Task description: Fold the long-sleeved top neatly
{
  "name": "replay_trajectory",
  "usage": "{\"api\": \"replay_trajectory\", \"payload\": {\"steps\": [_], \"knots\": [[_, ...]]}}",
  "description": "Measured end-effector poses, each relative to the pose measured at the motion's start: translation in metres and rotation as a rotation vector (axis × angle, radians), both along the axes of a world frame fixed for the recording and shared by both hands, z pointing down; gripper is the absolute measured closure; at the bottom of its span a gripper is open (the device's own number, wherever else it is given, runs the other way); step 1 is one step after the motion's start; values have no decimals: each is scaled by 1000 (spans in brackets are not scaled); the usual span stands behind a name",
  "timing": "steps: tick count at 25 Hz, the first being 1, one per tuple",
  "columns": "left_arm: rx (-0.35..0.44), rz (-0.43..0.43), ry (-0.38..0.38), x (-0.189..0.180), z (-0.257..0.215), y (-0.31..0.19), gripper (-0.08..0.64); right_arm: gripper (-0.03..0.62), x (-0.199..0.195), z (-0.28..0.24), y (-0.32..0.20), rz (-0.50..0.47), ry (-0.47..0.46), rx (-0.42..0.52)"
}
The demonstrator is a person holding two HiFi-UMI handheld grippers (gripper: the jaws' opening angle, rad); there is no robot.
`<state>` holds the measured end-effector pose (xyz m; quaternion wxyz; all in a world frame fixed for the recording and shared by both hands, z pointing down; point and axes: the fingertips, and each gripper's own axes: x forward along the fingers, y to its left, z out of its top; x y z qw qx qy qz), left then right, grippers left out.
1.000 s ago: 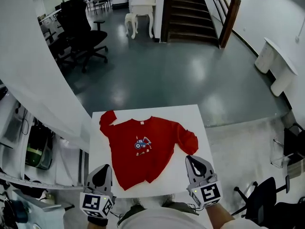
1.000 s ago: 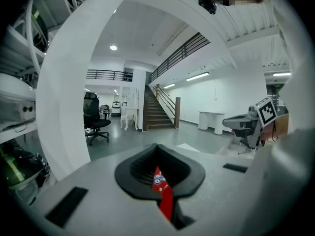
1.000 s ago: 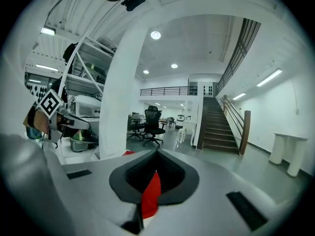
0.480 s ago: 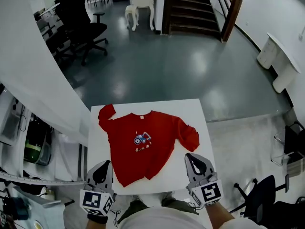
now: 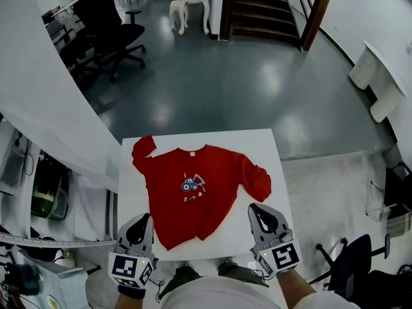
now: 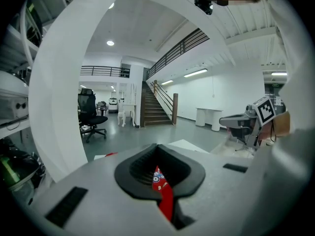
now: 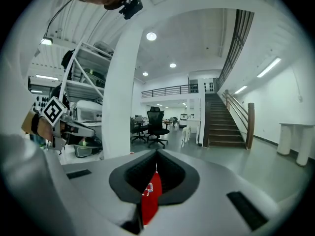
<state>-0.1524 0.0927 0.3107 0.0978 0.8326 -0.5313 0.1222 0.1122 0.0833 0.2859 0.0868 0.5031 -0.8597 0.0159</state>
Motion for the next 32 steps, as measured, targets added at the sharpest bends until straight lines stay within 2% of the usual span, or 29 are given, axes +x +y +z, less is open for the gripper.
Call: {"api": "replay_trajectory", "payload": {"steps": [4, 5, 6, 7, 8, 12, 17, 26, 28, 32], "knots": [[-4, 2, 21, 0, 4, -4, 545, 538, -3, 10, -5, -15, -16, -21], [-6, 11, 26, 2, 5, -6, 524, 518, -4, 11, -7, -21, -16, -29], [-12, 21, 29, 3, 7, -7, 453, 495, -5, 13, -8, -28, -16, -37], [-17, 29, 27, 5, 9, -8, 413, 466, -7, 16, -9, -34, -15, -45], [-21, 36, 24, 6, 10, -9, 405, 443, -7, 18, -10, -41, -14, -51], [-26, 43, 16, 8, 15, -14, 401, 439, -10, 25, -14, -57, -11, -61], [-47, 47, 14, 10, 26, -19, 376, 402, -14, 39, -18, -82, -6, -84], [-105, 70, -1, 18, 62, -23, 357, 390, -30, 83, -15, -160, 51, -156], [-120, 76, -10, 19, 73, -25, 357, 388, -35, 96, -14, -179, 68, -186], [-150, 84, -21, 22, 92, -31, 357, 390, -45, 118, -8, -199, 95, -306]]}}
